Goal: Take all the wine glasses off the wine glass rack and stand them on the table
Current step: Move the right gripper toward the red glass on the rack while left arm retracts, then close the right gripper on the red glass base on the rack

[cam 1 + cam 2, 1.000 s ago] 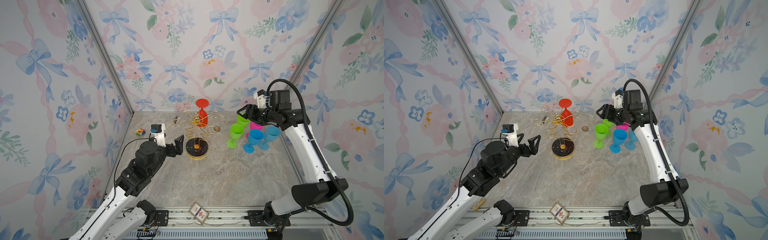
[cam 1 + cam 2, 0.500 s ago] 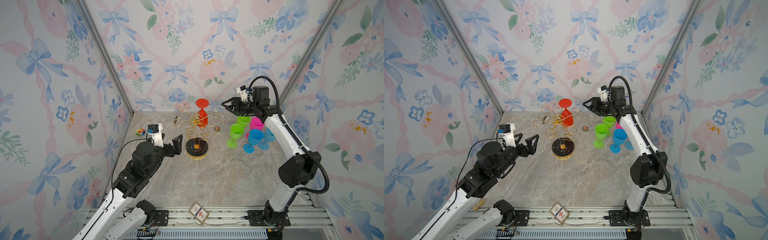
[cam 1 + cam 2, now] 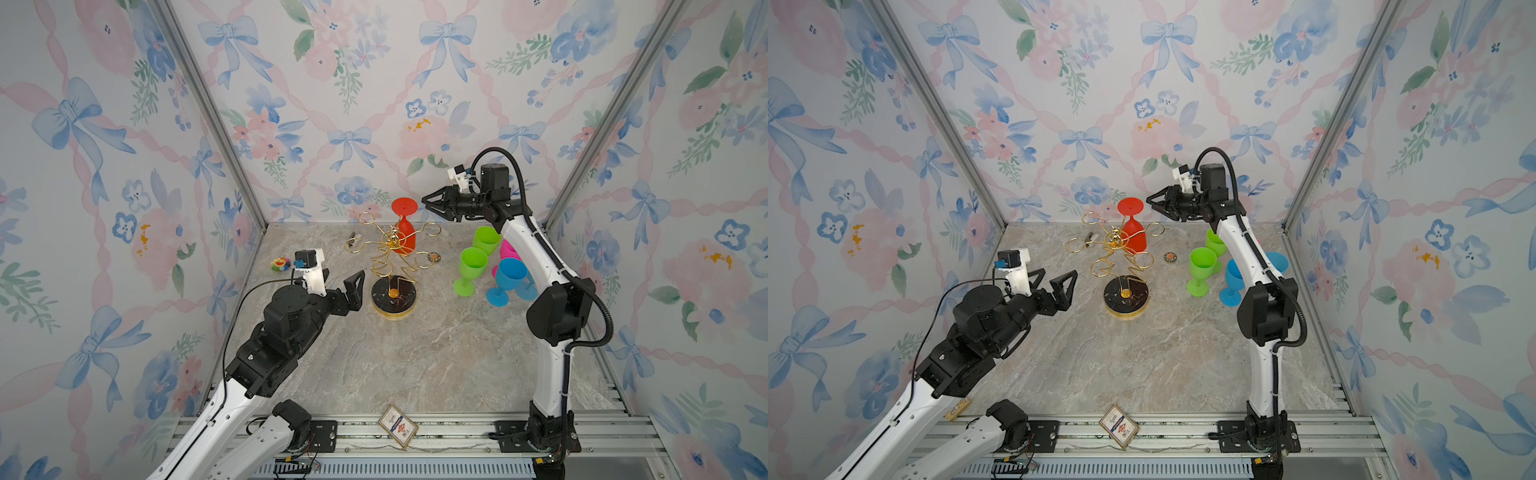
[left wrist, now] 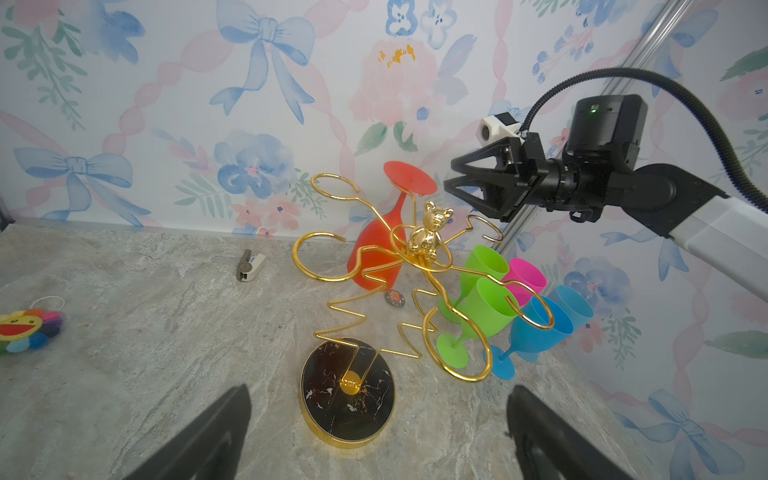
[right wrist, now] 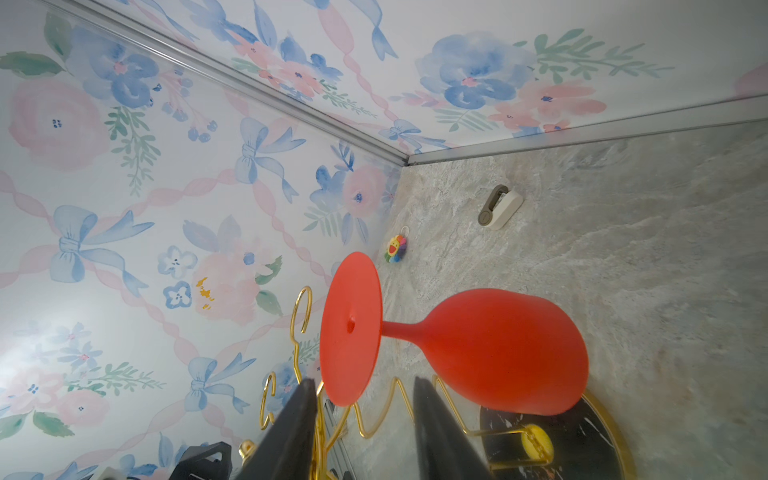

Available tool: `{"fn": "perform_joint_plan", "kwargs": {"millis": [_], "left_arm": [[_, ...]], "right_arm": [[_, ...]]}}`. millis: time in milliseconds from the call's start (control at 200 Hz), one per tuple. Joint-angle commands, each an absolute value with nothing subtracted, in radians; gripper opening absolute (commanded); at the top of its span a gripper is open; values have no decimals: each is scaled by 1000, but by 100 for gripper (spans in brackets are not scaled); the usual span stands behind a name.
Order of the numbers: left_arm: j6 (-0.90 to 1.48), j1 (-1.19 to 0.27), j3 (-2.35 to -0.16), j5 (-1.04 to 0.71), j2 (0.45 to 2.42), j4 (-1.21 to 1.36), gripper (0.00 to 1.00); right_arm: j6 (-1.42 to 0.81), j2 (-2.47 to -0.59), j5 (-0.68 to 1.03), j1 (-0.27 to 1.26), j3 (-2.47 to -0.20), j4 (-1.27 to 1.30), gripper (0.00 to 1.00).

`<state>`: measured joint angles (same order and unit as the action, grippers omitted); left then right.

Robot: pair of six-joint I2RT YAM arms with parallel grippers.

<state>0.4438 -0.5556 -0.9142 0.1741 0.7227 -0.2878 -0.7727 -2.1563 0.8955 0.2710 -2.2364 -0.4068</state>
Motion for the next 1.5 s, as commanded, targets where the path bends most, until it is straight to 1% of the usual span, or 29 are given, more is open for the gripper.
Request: {"fn": "perform_joint_plan", "kwargs": {"millis": [0, 230, 335, 595, 940, 1495], "left_arm": [[451, -548, -899, 171, 715, -293, 98], [446, -548, -905, 167, 726, -292, 98], [445, -547, -908, 167, 731, -292, 98], [439, -545, -907, 174, 739, -292, 98], [436, -543, -902, 172, 736, -291, 98], [436, -540, -891, 170, 724, -292, 98]], "right_arm": [[-825, -2200, 976, 285, -2299, -390, 41], [-840, -2283, 994, 288, -2403, -476, 35], [-846, -2300, 1001, 290, -2419, -483, 35], [-911, -2315, 1043, 298, -2420, -405, 33], [-969, -2321, 1065, 304, -2421, -348, 27], [-935, -2310, 1062, 301, -2428, -418, 7]]}}
